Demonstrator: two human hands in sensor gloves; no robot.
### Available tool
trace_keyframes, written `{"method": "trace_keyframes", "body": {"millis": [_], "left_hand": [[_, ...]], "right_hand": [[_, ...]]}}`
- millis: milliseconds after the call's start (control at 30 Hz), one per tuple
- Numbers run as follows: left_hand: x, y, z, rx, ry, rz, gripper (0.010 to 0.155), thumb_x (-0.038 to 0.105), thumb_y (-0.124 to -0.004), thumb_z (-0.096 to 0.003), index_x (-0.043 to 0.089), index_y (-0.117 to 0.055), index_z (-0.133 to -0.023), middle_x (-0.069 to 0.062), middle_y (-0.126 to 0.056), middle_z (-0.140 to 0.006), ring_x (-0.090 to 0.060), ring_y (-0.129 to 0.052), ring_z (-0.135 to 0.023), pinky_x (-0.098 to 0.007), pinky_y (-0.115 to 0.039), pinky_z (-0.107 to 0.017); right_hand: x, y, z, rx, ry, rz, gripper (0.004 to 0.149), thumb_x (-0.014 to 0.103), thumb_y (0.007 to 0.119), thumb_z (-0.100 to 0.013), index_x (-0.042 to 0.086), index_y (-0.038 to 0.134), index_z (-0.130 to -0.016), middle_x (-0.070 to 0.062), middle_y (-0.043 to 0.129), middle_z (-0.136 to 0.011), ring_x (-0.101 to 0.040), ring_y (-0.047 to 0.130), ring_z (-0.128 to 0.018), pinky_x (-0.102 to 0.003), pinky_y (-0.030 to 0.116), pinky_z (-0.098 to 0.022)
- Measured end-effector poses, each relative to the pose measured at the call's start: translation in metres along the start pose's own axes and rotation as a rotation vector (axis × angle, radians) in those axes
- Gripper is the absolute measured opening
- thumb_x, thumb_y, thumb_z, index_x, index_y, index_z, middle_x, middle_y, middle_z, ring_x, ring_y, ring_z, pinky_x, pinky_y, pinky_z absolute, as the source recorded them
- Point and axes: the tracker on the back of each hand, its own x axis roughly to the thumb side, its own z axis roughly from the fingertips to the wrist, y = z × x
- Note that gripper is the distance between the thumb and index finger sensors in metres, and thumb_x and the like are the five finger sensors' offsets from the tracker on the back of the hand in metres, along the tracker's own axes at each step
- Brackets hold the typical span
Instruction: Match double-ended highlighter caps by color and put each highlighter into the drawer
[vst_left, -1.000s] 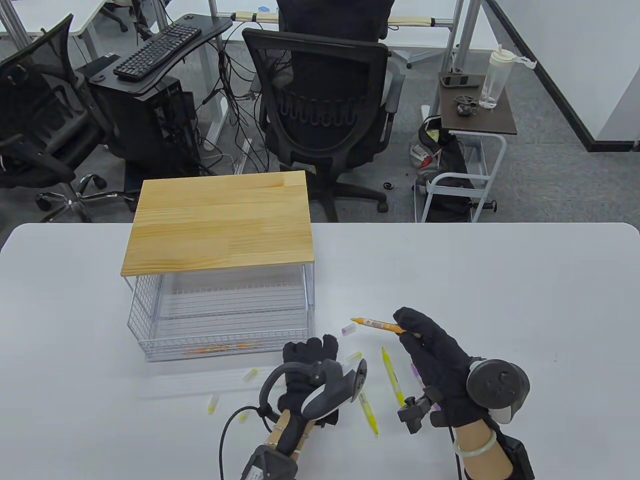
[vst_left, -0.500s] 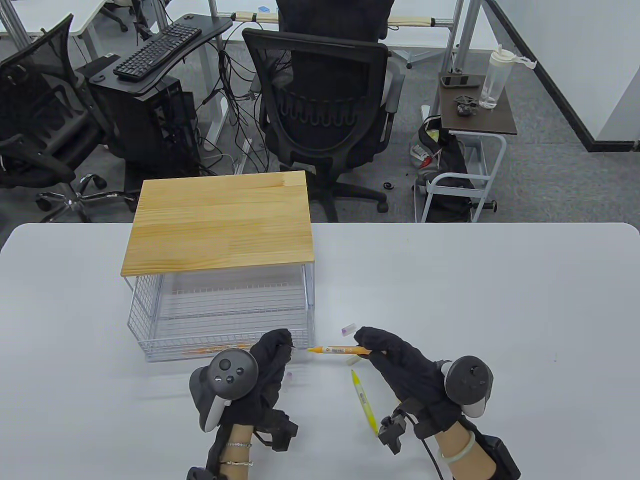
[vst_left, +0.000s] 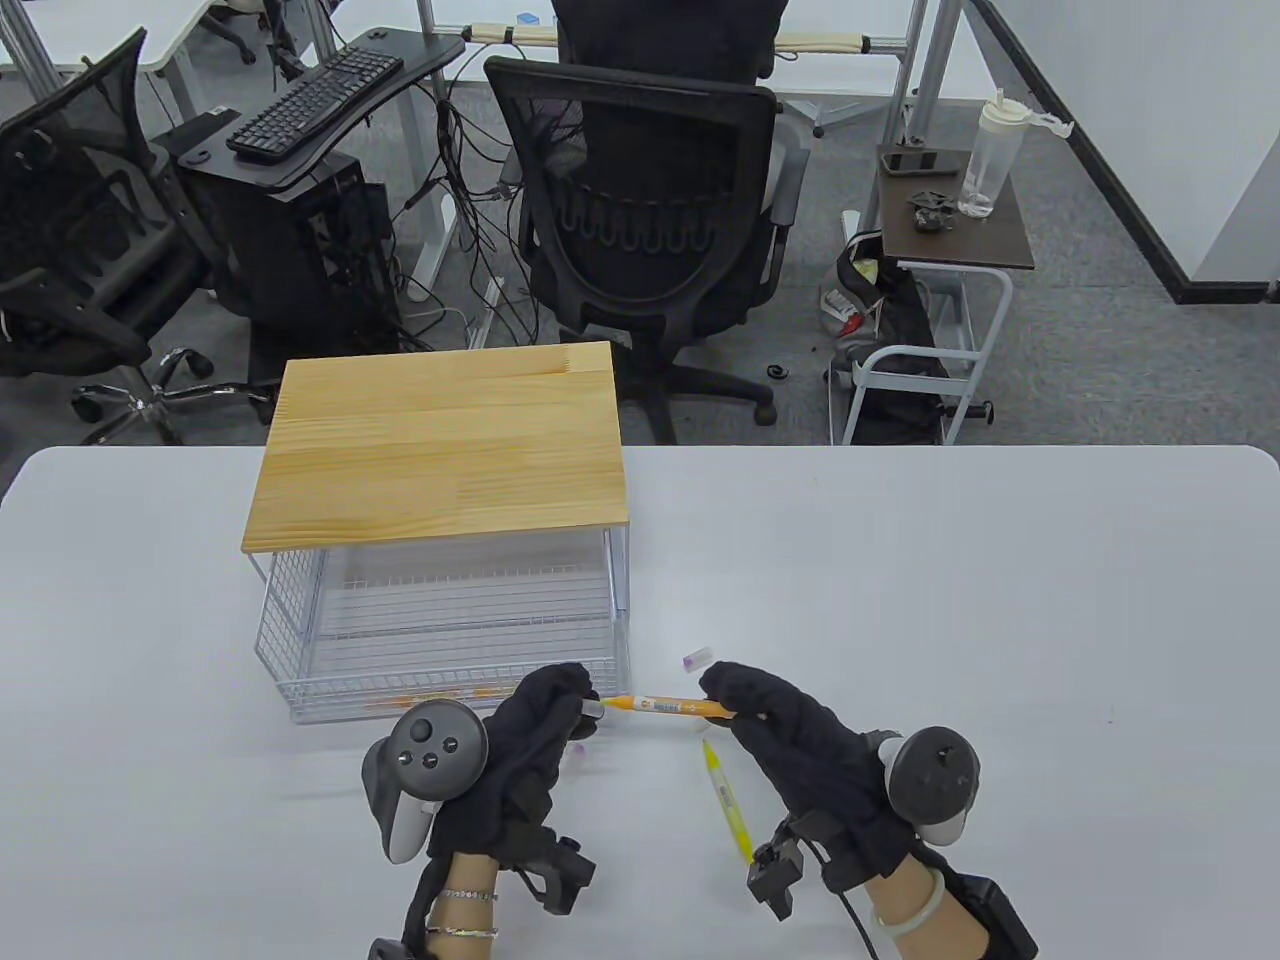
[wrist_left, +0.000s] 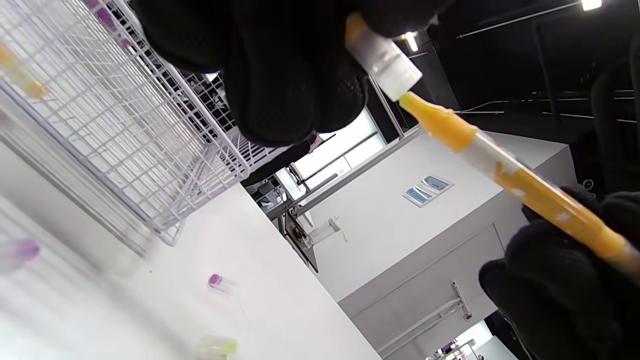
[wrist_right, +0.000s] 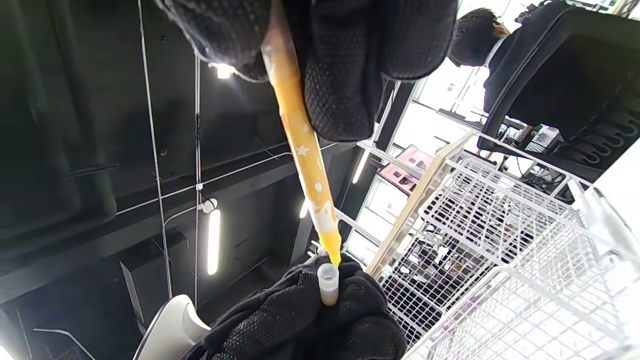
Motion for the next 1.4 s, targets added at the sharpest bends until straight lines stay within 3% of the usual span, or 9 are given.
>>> {"method": "trace_keyframes", "body": {"millis": [267,500,600,800,1000,1167,1400], "left_hand": [[-0.002,0.003,0.004,0.014,-0.019,0.048,0.045,0.028,-0.061,-0.0577,0.01,-0.07,-0.098,-0.01,-0.093,-0.085,-0.028,-0.099,-0.066,-0.054,-0.071,-0.061],[0.0,-0.005,0.003,-0.118,-0.085,0.126,0.049,0.036,-0.063,-0.0578,0.011,-0.07,-0.1,-0.01,-0.091,-0.086,-0.028,-0.098,-0.067,-0.055,-0.07,-0.062],[0.002,-0.004,0.003,-0.162,-0.111,0.11,0.052,0.037,-0.065,-0.0567,0.011,-0.069,-0.102,-0.009,-0.091,-0.084,-0.027,-0.098,-0.065,-0.055,-0.07,-0.061],[0.012,0.001,0.008,-0.129,-0.145,-0.06,0.051,0.03,-0.068,-0.0558,0.013,-0.069,-0.104,-0.01,-0.088,-0.09,-0.027,-0.096,-0.069,-0.055,-0.07,-0.063],[0.023,-0.001,0.014,-0.139,-0.193,-0.279,0.049,0.028,-0.071,-0.0543,0.014,-0.073,-0.102,-0.007,-0.091,-0.09,-0.024,-0.1,-0.068,-0.052,-0.073,-0.064],[0.029,-0.008,0.015,-0.136,-0.226,-0.348,0.048,0.029,-0.073,-0.0527,0.014,-0.075,-0.099,-0.005,-0.094,-0.087,-0.022,-0.102,-0.066,-0.051,-0.074,-0.064],[0.039,-0.015,0.022,0.007,-0.29,-0.502,0.048,0.03,-0.076,-0.0491,0.017,-0.079,-0.095,-0.001,-0.097,-0.083,-0.017,-0.103,-0.063,-0.047,-0.076,-0.065]], "right_hand": [[0.001,0.005,0.001,0.009,-0.02,-0.01,0.037,0.027,0.067,-0.062,0.024,0.064,-0.099,-0.008,0.076,-0.105,-0.029,0.092,-0.083,-0.048,0.065,-0.072],[-0.001,0.006,0.002,0.001,-0.01,-0.031,0.039,0.027,0.067,-0.062,0.024,0.06,-0.101,-0.008,0.075,-0.106,-0.027,0.091,-0.083,-0.047,0.065,-0.073],[-0.002,0.004,0.002,0.011,0.0,0.056,0.049,0.028,0.068,-0.063,0.018,0.052,-0.108,-0.008,0.075,-0.106,-0.029,0.091,-0.082,-0.049,0.064,-0.072],[0.0,0.007,0.002,0.049,-0.02,0.536,0.048,0.037,0.07,-0.06,0.02,0.061,-0.104,-0.005,0.085,-0.098,-0.027,0.097,-0.074,-0.049,0.07,-0.069],[-0.003,0.01,0.002,0.054,-0.009,0.615,0.046,0.036,0.073,-0.058,0.023,0.065,-0.101,-0.006,0.085,-0.098,-0.032,0.095,-0.074,-0.053,0.067,-0.069],[-0.005,0.013,0.004,0.06,-0.016,0.771,0.044,0.04,0.071,-0.056,0.031,0.067,-0.099,0.001,0.086,-0.09,-0.029,0.091,-0.069,-0.056,0.067,-0.069],[-0.013,0.015,0.006,0.066,-0.021,0.756,0.042,0.042,0.068,-0.056,0.033,0.069,-0.097,0.002,0.086,-0.089,-0.03,0.089,-0.069,-0.057,0.064,-0.071]]}}
